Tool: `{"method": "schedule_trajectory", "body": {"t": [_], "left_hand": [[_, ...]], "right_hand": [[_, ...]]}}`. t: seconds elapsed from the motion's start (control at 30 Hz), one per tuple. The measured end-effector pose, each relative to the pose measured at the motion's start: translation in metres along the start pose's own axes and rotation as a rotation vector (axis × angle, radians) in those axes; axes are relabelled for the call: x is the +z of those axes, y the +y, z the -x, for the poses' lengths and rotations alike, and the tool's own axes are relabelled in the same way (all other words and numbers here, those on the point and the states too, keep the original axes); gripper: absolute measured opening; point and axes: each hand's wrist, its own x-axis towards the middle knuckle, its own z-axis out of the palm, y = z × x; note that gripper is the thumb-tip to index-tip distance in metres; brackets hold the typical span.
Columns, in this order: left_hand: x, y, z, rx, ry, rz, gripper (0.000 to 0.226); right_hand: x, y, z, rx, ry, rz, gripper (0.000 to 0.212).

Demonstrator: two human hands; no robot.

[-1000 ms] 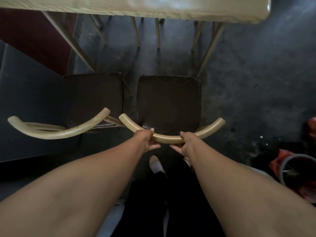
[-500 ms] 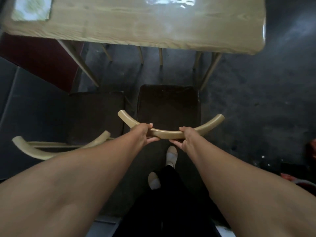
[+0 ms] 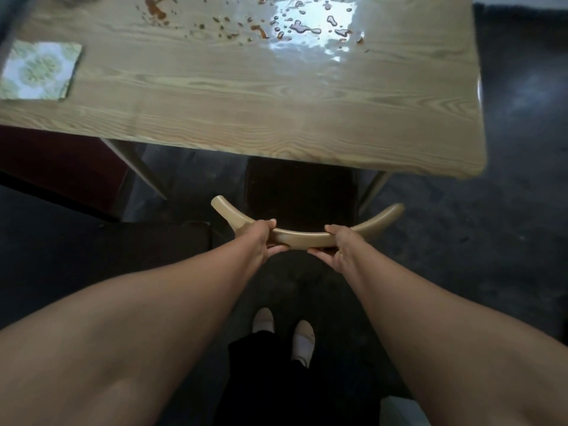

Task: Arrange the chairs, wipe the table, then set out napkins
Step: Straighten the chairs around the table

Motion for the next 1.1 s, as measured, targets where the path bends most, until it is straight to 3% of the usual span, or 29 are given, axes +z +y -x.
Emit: {"method": "schedule_trajectory", "body": {"t": [0.4, 0.73, 1.1], "left_hand": [[0.072, 0.077, -0.053, 0.127, -0.08, -0.028, 0.032], [0.066, 0.076, -0.046, 0.131, -0.095, -0.084, 0.032], [0.016, 0.07, 0.01, 0.248, -0.094, -0.194, 0.027]], "right_hand": [[0.045, -0.087, -0.059, -0.074, -0.082, -0.086, 0.05], [0.039, -0.091, -0.047, -0.027, -0.128, 0.035, 0.043], [0.036, -0.071, 0.017, -0.129, -0.122, 0.284, 0.031]]}}
